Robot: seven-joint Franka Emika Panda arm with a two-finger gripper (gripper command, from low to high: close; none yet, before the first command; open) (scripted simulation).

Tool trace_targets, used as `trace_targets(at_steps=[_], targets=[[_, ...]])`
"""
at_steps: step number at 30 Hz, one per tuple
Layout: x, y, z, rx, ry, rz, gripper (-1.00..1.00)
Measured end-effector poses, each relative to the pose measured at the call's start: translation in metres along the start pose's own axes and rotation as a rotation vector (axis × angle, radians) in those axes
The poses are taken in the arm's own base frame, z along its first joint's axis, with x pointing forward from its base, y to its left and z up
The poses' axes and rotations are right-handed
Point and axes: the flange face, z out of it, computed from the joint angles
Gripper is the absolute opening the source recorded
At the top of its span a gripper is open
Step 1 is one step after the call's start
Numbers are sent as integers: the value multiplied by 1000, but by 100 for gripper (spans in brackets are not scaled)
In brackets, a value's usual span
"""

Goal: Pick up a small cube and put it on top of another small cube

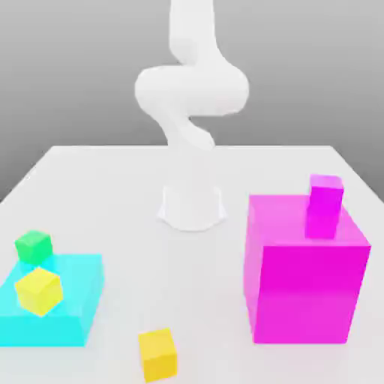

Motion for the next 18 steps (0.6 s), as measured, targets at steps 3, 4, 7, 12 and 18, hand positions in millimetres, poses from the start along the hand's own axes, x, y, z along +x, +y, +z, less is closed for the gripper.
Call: trace_targets(at_steps=[3,4,7,12,18], targets=[[1,11,64,-45,-82,-29,0],[-1,15,84,-59,-108,-38,0],[-8,31,143,-105,-183,-65,0],[-33,67,233,-186,-299,-111,0],[-76,127,325,-296,-426,-168,0]])
